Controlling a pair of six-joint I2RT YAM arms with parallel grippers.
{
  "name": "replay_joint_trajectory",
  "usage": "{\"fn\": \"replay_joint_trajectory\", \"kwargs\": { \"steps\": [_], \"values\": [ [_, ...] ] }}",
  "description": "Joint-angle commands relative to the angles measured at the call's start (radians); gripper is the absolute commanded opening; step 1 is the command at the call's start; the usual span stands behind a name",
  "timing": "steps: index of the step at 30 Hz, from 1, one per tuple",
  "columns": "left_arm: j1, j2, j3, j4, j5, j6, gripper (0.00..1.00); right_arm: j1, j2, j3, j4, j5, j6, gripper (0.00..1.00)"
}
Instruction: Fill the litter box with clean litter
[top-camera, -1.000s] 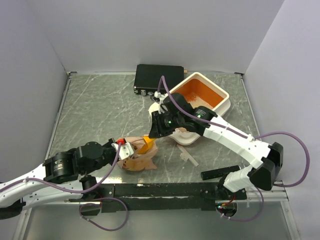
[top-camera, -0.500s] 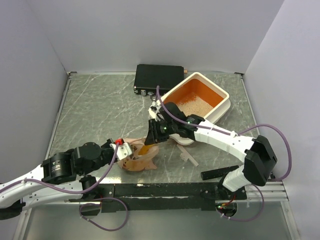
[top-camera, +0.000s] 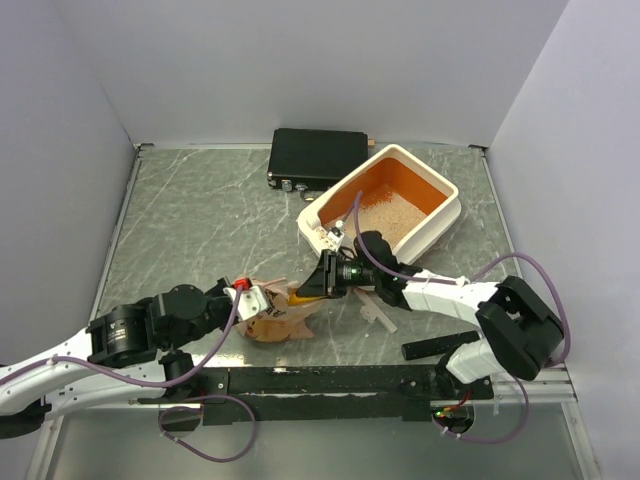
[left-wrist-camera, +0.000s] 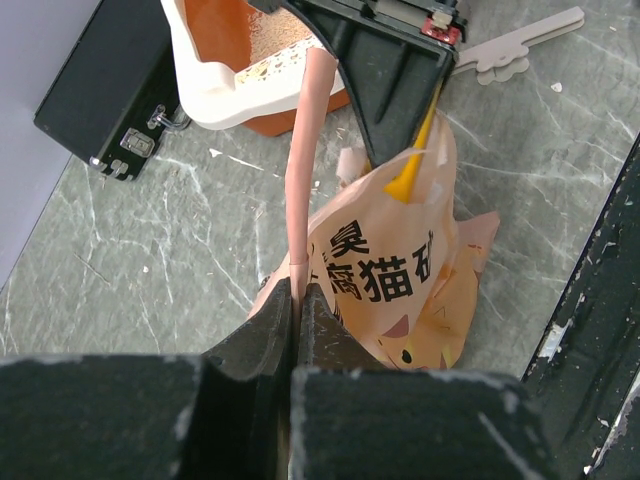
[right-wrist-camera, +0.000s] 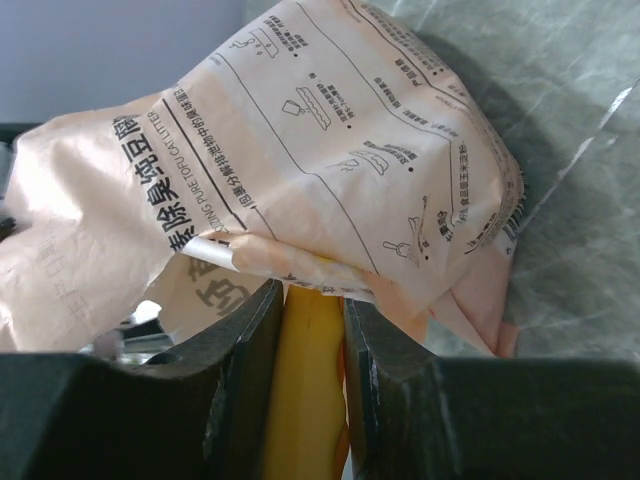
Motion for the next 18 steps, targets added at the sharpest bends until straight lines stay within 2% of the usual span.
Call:
{"fn": "replay_joint_trajectory", "kwargs": {
  "steps": [1, 5, 8, 10, 18],
  "values": [
    [-0.002, -0.002, 0.007, 0.042, -0.02, -0.007, 0.01, -0.007, 0.064, -0.127, 0.417, -0.088, 0.227, 0.0],
    [-0.002, 0.001, -0.002, 0.036, -0.034, -0.016, 0.01, -0.013, 0.107, -0.195, 0.664, -0.112, 0.339, 0.0],
    [-0.002, 0.0, -0.005, 0.036, -0.041, -0.021, 0.01, -0.013, 0.093, -0.233, 0.779, -0.112, 0.403, 0.0],
    [-0.002, -0.002, -0.007, 0.042, -0.051, -0.016, 0.01, -0.011, 0.049, -0.252, 0.781, -0.106, 0.411, 0.0],
    [-0.002, 0.023, 0.012, 0.038, -0.072, -0.016, 0.01, -0.023, -0.211, -0.308, 0.565, -0.073, 0.339, 0.0]
  ]
}}
